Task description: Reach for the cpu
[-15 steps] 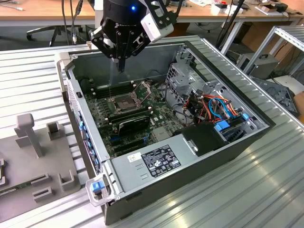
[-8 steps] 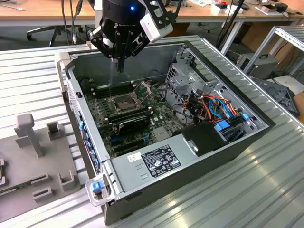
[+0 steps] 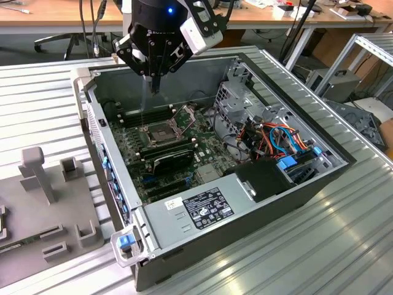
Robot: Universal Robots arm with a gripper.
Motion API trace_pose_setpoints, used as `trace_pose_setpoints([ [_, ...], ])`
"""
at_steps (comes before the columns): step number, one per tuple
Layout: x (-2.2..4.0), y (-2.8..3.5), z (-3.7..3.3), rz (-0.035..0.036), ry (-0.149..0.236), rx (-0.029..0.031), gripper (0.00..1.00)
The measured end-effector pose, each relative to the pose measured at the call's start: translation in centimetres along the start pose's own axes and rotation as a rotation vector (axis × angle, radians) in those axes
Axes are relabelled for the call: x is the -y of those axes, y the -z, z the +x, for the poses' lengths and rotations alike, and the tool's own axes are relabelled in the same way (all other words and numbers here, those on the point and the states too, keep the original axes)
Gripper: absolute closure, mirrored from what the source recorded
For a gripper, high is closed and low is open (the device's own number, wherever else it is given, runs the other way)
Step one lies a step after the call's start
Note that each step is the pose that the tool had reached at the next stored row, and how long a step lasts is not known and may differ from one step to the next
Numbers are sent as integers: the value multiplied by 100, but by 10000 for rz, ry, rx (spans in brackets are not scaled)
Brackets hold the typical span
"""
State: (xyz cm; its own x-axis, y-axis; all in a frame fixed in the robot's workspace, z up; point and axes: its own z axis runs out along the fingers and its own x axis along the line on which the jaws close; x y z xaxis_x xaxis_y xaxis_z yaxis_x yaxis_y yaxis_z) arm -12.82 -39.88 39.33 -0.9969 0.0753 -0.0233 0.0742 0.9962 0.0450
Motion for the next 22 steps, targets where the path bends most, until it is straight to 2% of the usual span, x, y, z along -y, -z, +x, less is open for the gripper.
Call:
trace_pose_setpoints([
  [5, 1, 0, 12, -1, 0, 1, 89],
  [17, 9, 3, 124, 0, 0, 0, 89],
  [22, 11, 4, 141, 0, 1, 0, 89],
])
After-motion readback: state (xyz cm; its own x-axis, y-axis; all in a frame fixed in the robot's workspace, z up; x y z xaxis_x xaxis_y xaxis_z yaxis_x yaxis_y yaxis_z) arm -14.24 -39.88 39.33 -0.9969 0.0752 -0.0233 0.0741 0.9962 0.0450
